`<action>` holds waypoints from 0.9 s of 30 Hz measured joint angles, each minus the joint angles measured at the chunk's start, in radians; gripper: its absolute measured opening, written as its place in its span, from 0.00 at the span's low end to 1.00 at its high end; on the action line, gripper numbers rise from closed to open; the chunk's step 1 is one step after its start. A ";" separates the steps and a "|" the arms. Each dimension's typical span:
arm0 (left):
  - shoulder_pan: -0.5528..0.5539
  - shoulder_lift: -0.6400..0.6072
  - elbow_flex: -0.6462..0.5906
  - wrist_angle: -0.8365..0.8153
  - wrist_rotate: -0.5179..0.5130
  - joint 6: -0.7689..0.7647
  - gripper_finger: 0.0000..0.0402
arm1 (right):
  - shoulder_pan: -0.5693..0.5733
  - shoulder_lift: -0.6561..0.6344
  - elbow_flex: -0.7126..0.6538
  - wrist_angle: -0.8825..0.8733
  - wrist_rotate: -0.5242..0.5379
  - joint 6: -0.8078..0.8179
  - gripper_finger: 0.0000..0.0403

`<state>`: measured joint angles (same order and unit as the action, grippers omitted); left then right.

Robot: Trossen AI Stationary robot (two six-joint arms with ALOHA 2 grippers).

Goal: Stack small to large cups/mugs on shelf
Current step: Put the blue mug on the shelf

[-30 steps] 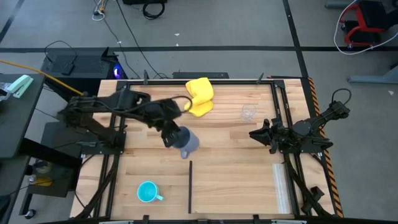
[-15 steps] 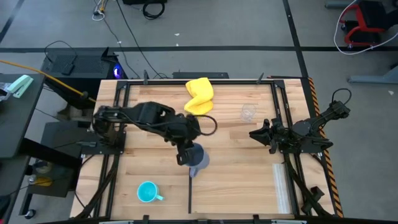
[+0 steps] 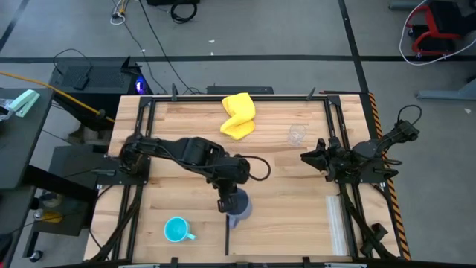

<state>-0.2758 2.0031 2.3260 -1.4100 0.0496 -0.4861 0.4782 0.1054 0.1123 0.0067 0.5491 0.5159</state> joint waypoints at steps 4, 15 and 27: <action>-0.006 0.016 -0.001 0.041 0.019 0.000 0.05 | 0.000 0.000 0.000 -0.015 0.000 -0.003 0.23; -0.016 0.077 -0.001 0.075 0.042 0.009 0.05 | 0.000 0.010 0.000 -0.019 0.000 -0.026 0.23; -0.033 0.087 -0.002 0.076 0.031 0.052 0.05 | 0.000 0.033 0.000 -0.022 0.001 -0.026 0.23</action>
<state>-0.3088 2.0903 2.3245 -1.3339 0.0809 -0.4336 0.4781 0.1383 0.1120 -0.0152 0.5503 0.4903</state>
